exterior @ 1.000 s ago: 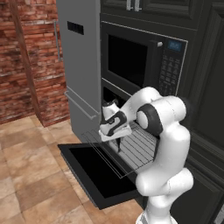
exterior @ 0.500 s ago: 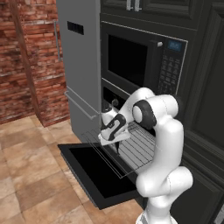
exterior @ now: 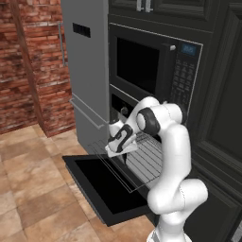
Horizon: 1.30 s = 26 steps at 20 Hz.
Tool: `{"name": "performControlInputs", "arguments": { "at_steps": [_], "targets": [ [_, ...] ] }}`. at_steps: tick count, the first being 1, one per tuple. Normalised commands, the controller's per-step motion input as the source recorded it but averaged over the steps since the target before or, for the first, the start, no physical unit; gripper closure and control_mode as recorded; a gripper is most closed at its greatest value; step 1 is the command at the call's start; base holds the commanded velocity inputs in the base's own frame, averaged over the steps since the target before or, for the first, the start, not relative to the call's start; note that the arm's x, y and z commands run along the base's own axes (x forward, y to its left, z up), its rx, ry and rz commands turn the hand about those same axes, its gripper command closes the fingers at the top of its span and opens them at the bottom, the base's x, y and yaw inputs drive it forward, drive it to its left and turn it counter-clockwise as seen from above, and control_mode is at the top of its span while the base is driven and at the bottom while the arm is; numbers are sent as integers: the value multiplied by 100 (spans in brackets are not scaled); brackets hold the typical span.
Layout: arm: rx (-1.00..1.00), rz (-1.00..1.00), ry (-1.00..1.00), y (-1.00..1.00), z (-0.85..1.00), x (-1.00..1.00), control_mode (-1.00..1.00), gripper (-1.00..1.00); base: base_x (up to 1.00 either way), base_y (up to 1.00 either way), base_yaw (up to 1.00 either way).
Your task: Place the fish on the rack of the oven, and slide the rack back inside. Close the oven door.
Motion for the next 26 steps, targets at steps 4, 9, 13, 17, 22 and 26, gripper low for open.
{"name": "performControlInputs", "arguments": {
  "at_steps": [4, 9, 13, 17, 22, 26],
  "targets": [
    [0, 0, -2, 0, -39, 33, -100, 100, 0, 0, 0],
    [0, 0, -4, 0, -40, 30, -100, 100, 0, 0, 0],
    [0, 0, -3, 0, -39, 33, -100, 100, 0, 0, 0],
    [0, 0, -2, 0, -38, 35, -100, 100, 0, 0, 0],
    [0, 0, -1, 1, -35, 35, -100, 100, 0, 0, 0],
    [0, 0, -2, 5, -37, 31, -100, 100, 0, 0, 0]
  ]
}}
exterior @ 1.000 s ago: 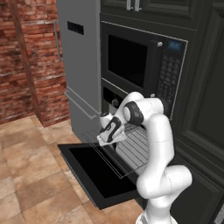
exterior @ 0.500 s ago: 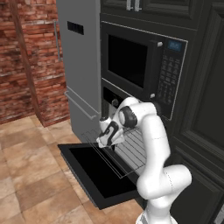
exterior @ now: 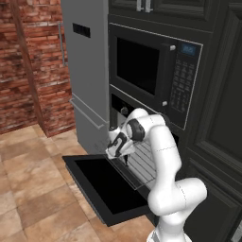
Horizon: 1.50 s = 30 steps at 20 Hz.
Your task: Place the fish on the rack of the oven, and slide the rack back inside. Close the oven door.
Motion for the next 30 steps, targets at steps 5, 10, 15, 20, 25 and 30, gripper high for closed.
{"name": "performControlInputs", "arguments": {
  "at_steps": [5, 10, 15, 20, 25, 30],
  "targets": [
    [0, 0, -5, 9, -39, 23, -100, -100, 0, 0, 0],
    [-4, 0, -16, 39, -39, -14, -100, -100, 0, 0, 0],
    [-3, 0, -12, 28, -9, -17, -100, -100, 0, 0, 0],
    [0, -3, -1, 0, 45, 0, -100, -100, 0, 0, 0],
    [0, -1, 0, 0, 85, -26, -100, -100, 0, 0, 0],
    [0, -1, 0, 9, 46, -64, -100, -100, 0, 0, 0]
  ]
}}
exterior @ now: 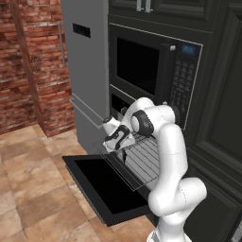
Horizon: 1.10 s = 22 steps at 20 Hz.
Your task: Place the fish on the rack of the oven, and slide the rack back inside. Close the oven door.
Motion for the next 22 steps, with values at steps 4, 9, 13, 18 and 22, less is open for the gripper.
{"name": "performControlInputs", "arguments": {
  "at_steps": [4, 9, 13, 18, 22],
  "targets": [
    [0, -1, 0, 40, 18, -76, -100, -100, 0, 0, 0],
    [-3, 0, 0, 61, 0, -33, -100, -100, 0, 0, 0],
    [-1, 0, 0, 47, 8, 0, -100, -100, 0, 0, 0],
    [0, 0, 1, 36, 12, 0, -100, -100, 0, 0, 0],
    [0, 0, 1, 47, 0, 0, -100, -100, 0, 0, 0]
  ]
}}
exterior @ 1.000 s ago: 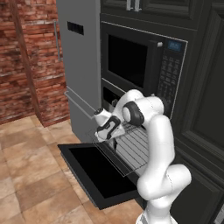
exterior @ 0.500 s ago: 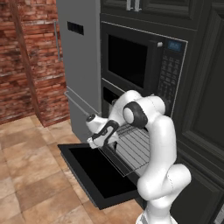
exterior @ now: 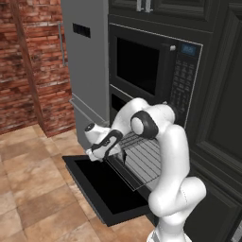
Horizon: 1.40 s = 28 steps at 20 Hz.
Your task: Place the fish on the rack of the oven, and slide the rack back inside. Close the oven door.
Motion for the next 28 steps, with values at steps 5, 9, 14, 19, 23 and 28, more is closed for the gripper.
{"name": "performControlInputs", "arguments": {
  "at_steps": [5, 9, 14, 19, 23, 28],
  "targets": [
    [6, 1, 0, 32, -3, 0, -100, -100, 0, 0, 0],
    [8, 15, 1, 3, -15, 0, -100, -100, 0, 0, 0],
    [10, 17, 1, 8, -51, 0, -100, -100, 0, 0, 0],
    [10, 18, 0, 9, -58, 4, -100, -100, 0, 0, 0],
    [8, 14, 0, 3, -37, 29, -100, -100, 0, 0, 0],
    [1, 10, 1, 0, -21, 38, -100, -100, 0, 0, 0]
  ]
}}
